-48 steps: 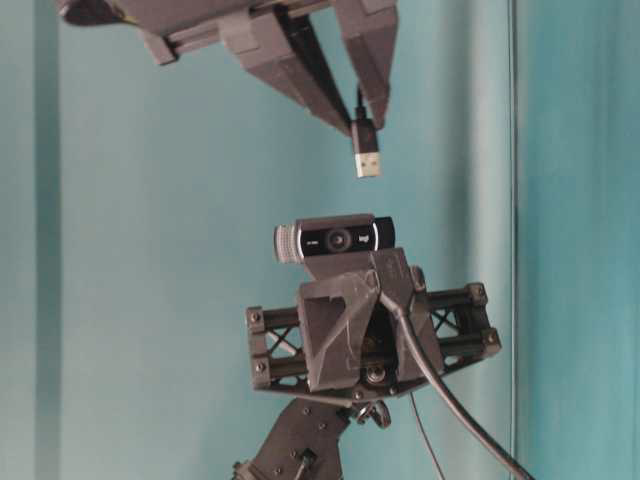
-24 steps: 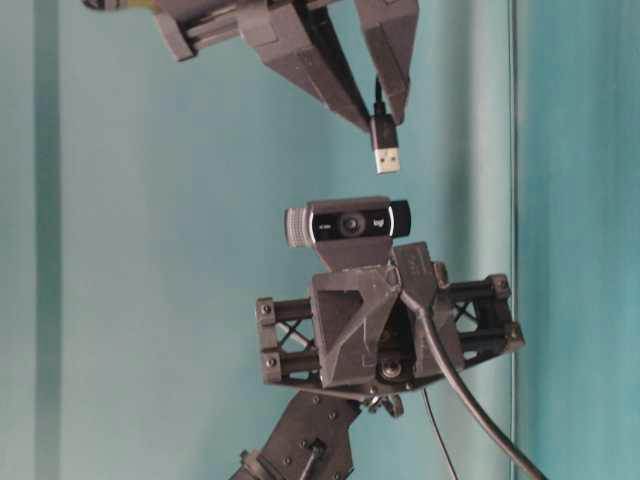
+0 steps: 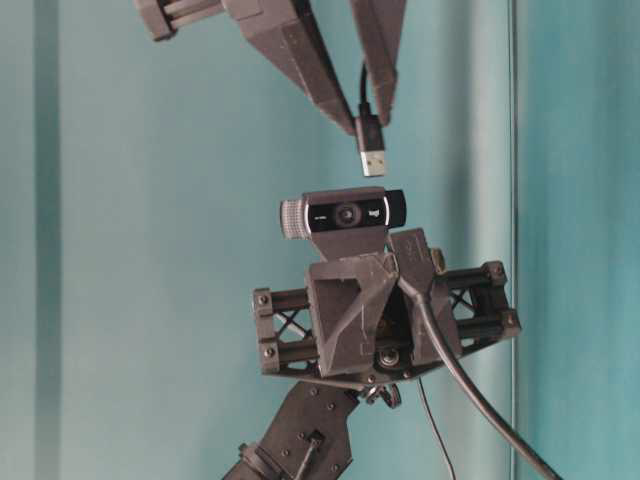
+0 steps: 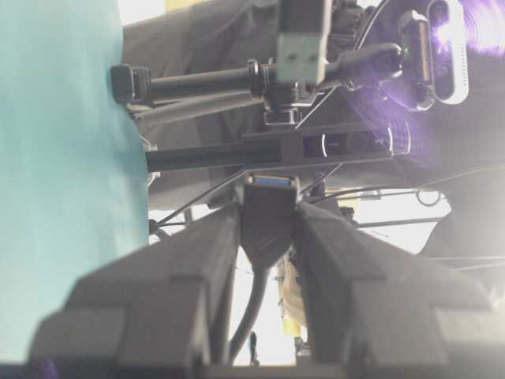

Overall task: Insert the USB using both arms.
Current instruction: 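Rotate and bring the plug and socket toward each other midair, then push the right gripper's plug into the left gripper's socket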

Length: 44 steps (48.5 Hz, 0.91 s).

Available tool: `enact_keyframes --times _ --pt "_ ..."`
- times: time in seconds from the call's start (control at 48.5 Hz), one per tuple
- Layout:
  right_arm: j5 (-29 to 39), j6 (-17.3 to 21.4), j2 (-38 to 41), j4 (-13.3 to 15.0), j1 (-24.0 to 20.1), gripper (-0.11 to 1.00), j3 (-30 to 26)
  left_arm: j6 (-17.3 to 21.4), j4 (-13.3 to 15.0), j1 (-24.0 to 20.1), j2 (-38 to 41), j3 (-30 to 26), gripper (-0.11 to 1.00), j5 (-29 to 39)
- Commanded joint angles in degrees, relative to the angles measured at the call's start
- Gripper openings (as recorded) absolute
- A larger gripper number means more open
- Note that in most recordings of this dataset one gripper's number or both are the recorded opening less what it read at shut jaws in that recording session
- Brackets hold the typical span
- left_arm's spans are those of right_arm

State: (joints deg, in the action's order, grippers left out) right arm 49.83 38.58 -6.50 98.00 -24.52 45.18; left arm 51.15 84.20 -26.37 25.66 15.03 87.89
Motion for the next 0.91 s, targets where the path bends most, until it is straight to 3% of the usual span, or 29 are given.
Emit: enact_keyframes --times 0.0,0.887 --pt "-1.1 0.2 -1.3 0.5 -0.1 0.20 -0.4 0.5 0.5 0.4 -0.8 -1.0 0.24 -0.4" --pt "-3.3 0.3 -1.2 0.5 0.4 0.20 -0.4 0.2 -0.4 1.4 1.0 -4.7 0.24 -2.4"
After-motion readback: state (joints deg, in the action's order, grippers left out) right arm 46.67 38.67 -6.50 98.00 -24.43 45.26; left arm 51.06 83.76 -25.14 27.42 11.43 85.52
